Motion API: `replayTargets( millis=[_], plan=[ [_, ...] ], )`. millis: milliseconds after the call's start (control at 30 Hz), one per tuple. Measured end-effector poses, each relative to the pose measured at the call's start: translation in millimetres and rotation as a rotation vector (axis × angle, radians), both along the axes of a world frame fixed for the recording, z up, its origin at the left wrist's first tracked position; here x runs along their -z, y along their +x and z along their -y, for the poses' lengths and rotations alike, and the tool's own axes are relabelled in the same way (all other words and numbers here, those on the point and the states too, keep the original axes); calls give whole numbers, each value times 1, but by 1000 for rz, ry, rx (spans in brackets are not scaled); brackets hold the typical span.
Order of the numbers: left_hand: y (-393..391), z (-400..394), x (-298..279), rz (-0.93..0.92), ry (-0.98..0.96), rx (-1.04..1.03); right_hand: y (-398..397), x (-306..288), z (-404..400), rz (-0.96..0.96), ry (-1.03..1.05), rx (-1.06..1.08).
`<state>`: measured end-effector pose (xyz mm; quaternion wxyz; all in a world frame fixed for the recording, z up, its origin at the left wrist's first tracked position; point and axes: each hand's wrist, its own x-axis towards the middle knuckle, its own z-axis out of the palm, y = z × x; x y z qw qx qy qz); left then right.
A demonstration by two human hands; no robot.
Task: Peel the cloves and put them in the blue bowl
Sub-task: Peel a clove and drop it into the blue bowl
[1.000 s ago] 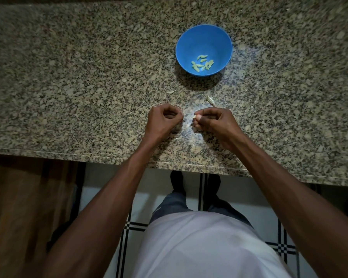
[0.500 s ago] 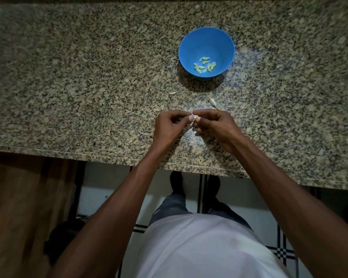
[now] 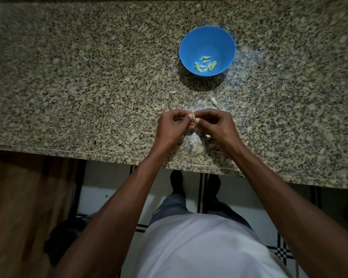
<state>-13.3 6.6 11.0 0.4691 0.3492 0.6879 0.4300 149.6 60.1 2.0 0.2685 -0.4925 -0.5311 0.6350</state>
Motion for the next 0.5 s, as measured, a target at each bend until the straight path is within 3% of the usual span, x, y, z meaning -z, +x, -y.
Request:
replayTargets(
  millis=[200,367,500],
  plan=[
    [-1,-3,-5,29,-51,-13,-1,-4,-2,104,119,-20],
    [-8,-5,-8,-88,-17,105,-4,-7,-3,190,244,-61],
    [-8,-6,-6,-132,7,83,-7,-10,-7,214,274,-87]
  ],
)
